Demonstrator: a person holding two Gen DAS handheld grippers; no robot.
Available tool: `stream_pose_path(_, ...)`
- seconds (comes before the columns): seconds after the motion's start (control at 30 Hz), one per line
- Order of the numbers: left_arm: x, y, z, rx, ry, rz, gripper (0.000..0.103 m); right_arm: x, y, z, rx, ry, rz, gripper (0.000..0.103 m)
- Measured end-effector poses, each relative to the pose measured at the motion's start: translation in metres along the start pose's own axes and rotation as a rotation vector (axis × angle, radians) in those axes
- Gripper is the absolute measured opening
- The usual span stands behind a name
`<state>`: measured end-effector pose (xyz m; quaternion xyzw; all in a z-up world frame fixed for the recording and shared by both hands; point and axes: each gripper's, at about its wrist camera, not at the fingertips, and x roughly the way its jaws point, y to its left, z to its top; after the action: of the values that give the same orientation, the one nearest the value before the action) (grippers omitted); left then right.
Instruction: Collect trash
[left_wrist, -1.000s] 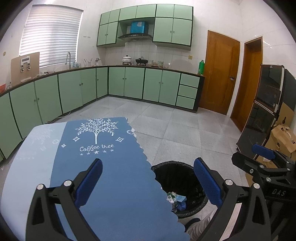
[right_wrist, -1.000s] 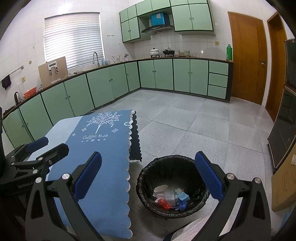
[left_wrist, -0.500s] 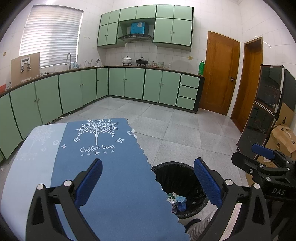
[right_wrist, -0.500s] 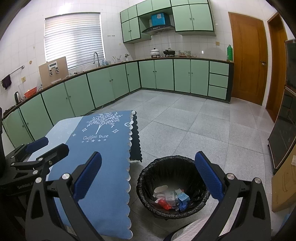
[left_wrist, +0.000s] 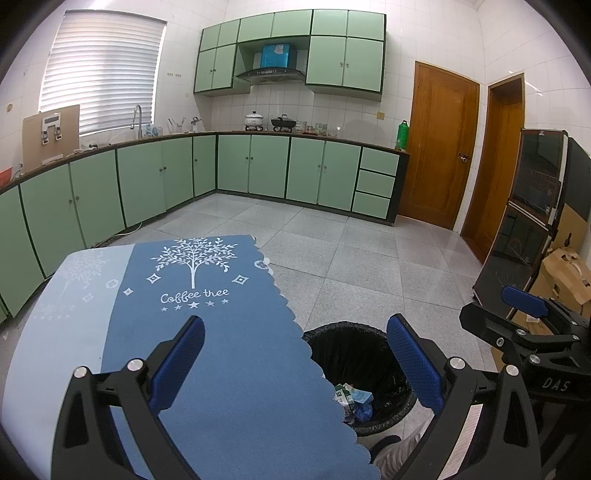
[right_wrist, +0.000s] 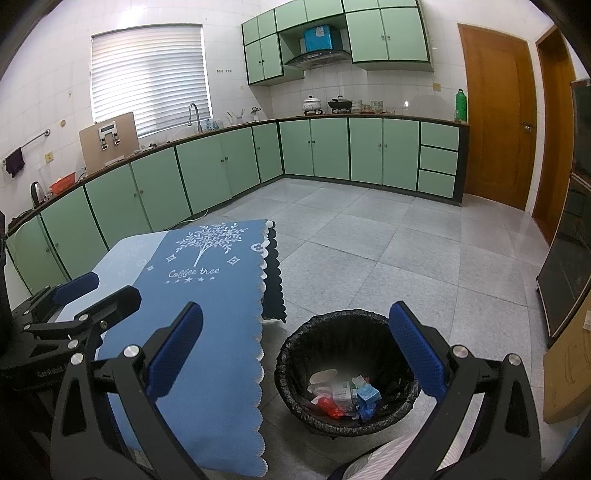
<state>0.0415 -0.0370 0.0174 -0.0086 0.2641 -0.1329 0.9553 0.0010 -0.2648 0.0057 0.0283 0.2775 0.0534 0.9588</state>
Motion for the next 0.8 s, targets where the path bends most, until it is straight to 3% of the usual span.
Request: stream_pose_path(0.8,0.0015,0.0015,-0.0021,0.001,0.009,-0.001,0.097,0.0012,0.0016,-0.0026,0.001,0.004,0.000,0.098)
